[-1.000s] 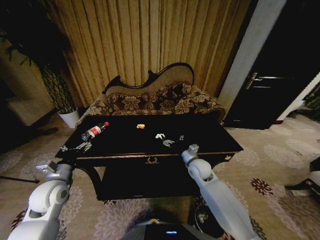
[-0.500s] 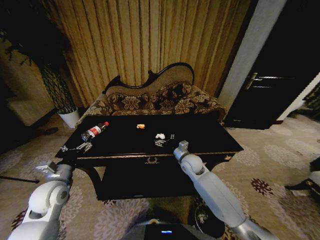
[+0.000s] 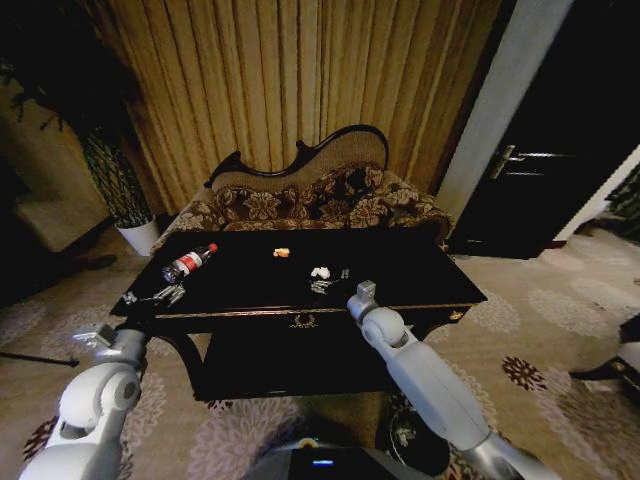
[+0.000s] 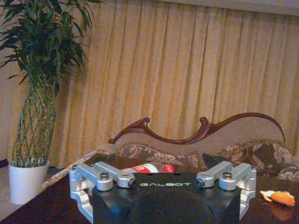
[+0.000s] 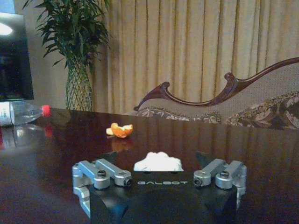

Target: Move to the front of the table and place the trash on the table into the trash bin.

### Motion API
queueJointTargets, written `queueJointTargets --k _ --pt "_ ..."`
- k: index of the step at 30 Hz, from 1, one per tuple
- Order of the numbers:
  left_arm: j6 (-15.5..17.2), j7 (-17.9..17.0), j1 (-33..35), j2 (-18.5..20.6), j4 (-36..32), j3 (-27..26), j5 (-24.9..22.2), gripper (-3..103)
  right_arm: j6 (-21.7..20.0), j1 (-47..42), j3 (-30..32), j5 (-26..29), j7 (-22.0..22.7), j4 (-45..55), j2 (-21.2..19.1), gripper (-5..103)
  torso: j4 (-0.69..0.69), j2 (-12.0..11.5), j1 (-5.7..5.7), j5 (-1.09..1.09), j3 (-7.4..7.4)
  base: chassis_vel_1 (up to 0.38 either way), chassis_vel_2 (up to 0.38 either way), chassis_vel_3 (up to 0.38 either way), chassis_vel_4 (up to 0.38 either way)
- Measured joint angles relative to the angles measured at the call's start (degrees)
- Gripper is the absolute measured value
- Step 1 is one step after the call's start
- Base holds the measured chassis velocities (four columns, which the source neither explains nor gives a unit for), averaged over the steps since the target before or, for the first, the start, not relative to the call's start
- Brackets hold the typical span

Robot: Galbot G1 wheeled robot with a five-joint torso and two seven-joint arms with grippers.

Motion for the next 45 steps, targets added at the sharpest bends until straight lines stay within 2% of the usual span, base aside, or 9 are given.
queueJointTargets --k 4,7,14,16,24,27,30,40,45 --pt "-0.16 -0.01 -0.11 -0.29 0.13 0.38 0.2 100 0.01 -0.22 0.21 0.01 0.0 0.03 -0.26 91 0.0 0.0 0.0 -0.01 0.0 0.0 0.0 0.0 0.0" --pt "-0.3 -0.01 -0.13 -0.45 0.08 0.78 0.37 100 0.05 -0.9 0.93 0.0 0.0 0.32 -0.67 79 0.0 0.0 0.0 -0.01 0.0 0.0 0.0 0.0 0.0" --pt "-0.49 -0.04 -0.27 -0.48 -0.1 0.79 0.38 100 0.19 -1.73 1.38 -0.3 0.0 0.58 -0.91 75 0.0 0.0 0.0 0.0 0.0 0.0 0.0 0.0 0.0" --pt "-0.63 -0.12 -0.28 -0.54 -0.16 0.63 0.32 100 0.27 -2.04 1.39 -0.39 0.0 0.59 -0.87 66 0.0 0.0 0.0 0.0 0.0 0.0 0.0 0.0 0.0" --pt "-0.73 -0.14 -0.25 -0.54 -0.25 0.37 0.17 100 0.34 -2.36 1.19 -0.8 0.0 0.6 -0.58 62 0.0 0.01 0.0 0.0 0.0 0.0 0.0 0.0 0.0" --pt "-0.76 -0.15 -0.26 -0.55 -0.29 0.35 0.14 100 0.38 -2.32 1.23 -0.84 0.0 0.59 -0.74 48 0.0 0.0 0.0 -0.01 0.0 0.0 0.0 0.0 0.0" --pt "-0.82 -0.16 -0.27 -0.58 -0.29 0.35 0.14 100 0.42 -2.31 1.37 -0.86 0.0 0.58 -0.86 43 0.0 0.0 0.0 0.0 0.0 0.0 0.0 0.0 0.0" --pt "-0.94 -0.16 -0.42 -0.5 -0.26 0.33 0.08 100 1.43 -3.0 1.86 -1.45 0.0 0.64 -0.94 2 0.0 0.0 0.0 0.0 0.0 0.0 0.0 0.0 0.0" --pt "-0.95 -0.16 -0.42 -0.61 -0.14 0.34 0.07 100 1.47 -3.37 3.03 -1.3 0.0 1.34 -0.49 1 0.0 0.0 0.0 -0.01 0.0 0.0 0.0 0.0 0.0"
